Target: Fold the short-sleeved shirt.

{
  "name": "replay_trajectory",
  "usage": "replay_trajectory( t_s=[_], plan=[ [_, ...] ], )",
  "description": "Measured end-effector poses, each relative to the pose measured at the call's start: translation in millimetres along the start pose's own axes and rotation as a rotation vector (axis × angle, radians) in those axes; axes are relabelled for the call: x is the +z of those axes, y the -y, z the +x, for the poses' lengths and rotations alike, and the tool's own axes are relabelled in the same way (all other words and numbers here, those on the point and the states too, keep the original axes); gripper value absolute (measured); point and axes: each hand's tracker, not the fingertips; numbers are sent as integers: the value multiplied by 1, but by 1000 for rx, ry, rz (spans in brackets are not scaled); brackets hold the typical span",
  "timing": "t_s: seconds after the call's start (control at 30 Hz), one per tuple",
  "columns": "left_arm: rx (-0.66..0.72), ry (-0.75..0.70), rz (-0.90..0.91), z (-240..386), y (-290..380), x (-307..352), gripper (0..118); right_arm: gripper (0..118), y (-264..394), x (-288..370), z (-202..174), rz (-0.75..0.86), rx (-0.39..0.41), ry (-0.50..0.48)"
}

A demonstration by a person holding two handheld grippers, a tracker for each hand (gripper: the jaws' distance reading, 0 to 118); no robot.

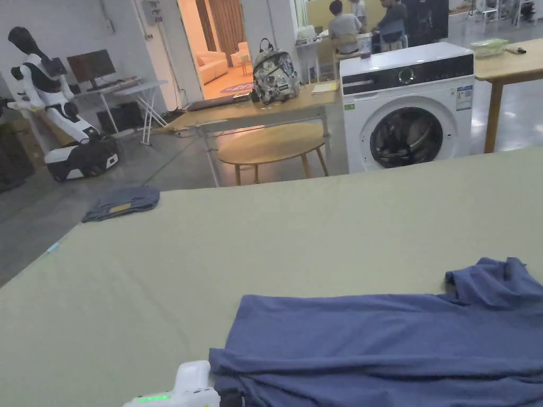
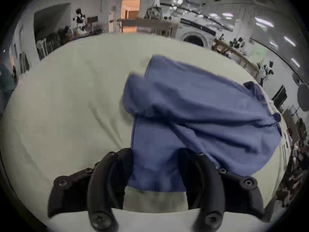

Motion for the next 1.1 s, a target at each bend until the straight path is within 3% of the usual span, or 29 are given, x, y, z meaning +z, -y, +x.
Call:
replay_trajectory(
  t_s=[0.03,0.07,0.1,0.17,0.23,0.27,0.33,0.43,0.47,0.5,0.57,0.67,0.7,0.87,1.0,1.1],
  plan=[
    [-45,14,-31,0,3,0,35,0,-4,-4,5,-4,-27,-9],
    [-51,69,-32,2,3,-1,7,0,-9,-10,8,1,-54,-23],
    [-33,62,-37,6,6,-6,1,0,-18,-20,10,7,-73,-30],
    [-44,25,-41,11,9,-8,1,4,-37,-44,6,5,-70,-8],
    [-26,35,-52,10,5,-6,0,71,-55,-81,8,-33,-53,40],
    [-22,40,-57,9,4,-6,1,87,-60,-105,12,-77,-67,70],
    [-23,40,-54,10,7,-1,1,86,-64,-151,24,-120,-103,114],
    [-23,39,-50,16,10,6,1,81,-49,-203,37,-276,-232,161],
    [-24,38,-49,18,10,6,1,75,-43,-202,32,-256,-174,195],
    [-25,36,-51,19,11,6,1,55,-45,-188,19,-183,-67,185],
    [-24,36,-48,18,9,8,1,49,-53,-178,9,-210,12,189],
    [5,68,-48,15,7,18,1,15,-64,-177,21,-252,-119,107],
    [43,101,-24,8,5,24,1,12,-66,-171,22,-237,-139,96],
    [120,177,112,-24,-7,80,1,8,-79,-122,4,-167,-94,77],
    [32,140,133,-21,1,142,1,8,-77,-88,3,-134,-64,54],
    [47,153,115,-30,34,174,1,8,-51,-50,7,-140,-65,30]
  ],
)
